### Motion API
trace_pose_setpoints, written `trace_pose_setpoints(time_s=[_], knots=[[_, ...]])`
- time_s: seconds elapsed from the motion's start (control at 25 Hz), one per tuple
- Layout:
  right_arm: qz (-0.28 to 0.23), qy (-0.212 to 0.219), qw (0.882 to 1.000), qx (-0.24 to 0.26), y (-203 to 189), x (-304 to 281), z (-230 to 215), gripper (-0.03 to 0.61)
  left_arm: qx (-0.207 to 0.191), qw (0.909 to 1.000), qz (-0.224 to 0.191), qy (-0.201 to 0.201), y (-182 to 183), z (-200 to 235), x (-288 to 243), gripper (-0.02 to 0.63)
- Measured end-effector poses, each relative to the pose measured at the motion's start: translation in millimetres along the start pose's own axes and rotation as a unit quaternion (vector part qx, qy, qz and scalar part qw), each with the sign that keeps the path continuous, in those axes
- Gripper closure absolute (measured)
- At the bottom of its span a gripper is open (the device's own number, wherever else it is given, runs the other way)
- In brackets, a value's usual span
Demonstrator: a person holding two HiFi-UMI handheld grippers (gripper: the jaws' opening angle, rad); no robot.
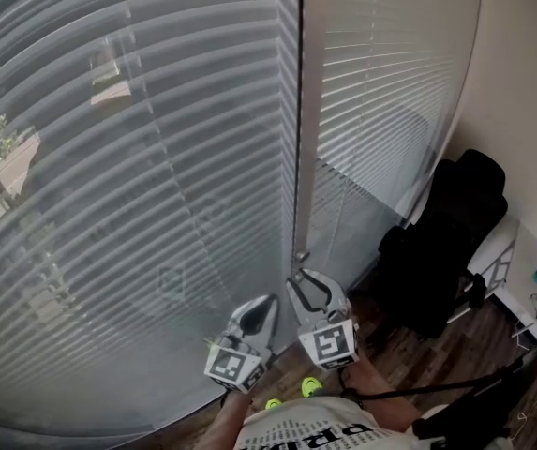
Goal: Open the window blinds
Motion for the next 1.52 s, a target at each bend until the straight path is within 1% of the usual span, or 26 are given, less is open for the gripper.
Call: trace_pose_setpoints(time_s=[0.12,0.2,0.28,0.36,0.56,0.68,0.88,1.04,1.2,1.28,1.4,1.52], knots=[[-0.008,-0.01,1.0,0.009,-1,-7,-19,0.459,-0.006,0.9999,0.005,0.01,-1,2,-9,0.62],[-0.01,-0.009,1.0,0.014,-8,-11,-26,0.452,-0.007,0.9998,0.006,0.015,-5,2,-12,0.621],[-0.011,0.0,1.0,0.021,-15,-16,-29,0.442,-0.005,0.9998,0.008,0.019,-12,1,-15,0.621],[-0.01,0.012,1.0,0.026,-13,-21,-30,0.434,-0.001,0.9996,0.012,0.024,-13,2,-18,0.621],[-0.011,0.031,0.999,0.027,-28,-30,-32,0.441,0.002,0.9995,0.012,0.03,-17,4,-26,0.621],[-0.021,0.038,0.999,0.031,-26,-31,-33,0.443,0.003,0.9993,0.013,0.034,-18,4,-29,0.621],[-0.023,0.041,0.998,0.028,-15,-32,-38,0.445,0.009,0.9992,0.014,0.037,-8,4,-32,0.621],[-0.023,0.042,0.999,0.011,-15,-33,-39,0.445,0.011,0.9992,0.012,0.036,-8,6,-33,0.62],[-0.017,0.041,0.999,-0.015,-16,-32,-41,0.445,0.013,0.9992,0.011,0.037,-8,7,-32,0.621],[-0.019,0.04,0.998,-0.04,-16,-32,-42,0.445,0.014,0.9992,0.011,0.037,-8,7,-32,0.621],[-0.019,0.041,0.995,-0.089,-18,-33,-41,0.445,0.015,0.9992,0.011,0.035,-8,7,-32,0.62],[-0.016,0.041,0.993,-0.107,-19,-33,-42,0.445,0.016,0.9993,0.013,0.032,-9,7,-33,0.621]])
Point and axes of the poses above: the fingertips, and each gripper's own axes: x backward along the fingers, z to its left, y out of its top, the point moved 7 cm from there along x, backward along the fingers, and after that the axes turned 7 degrees about -y, right-handed, at the moved point
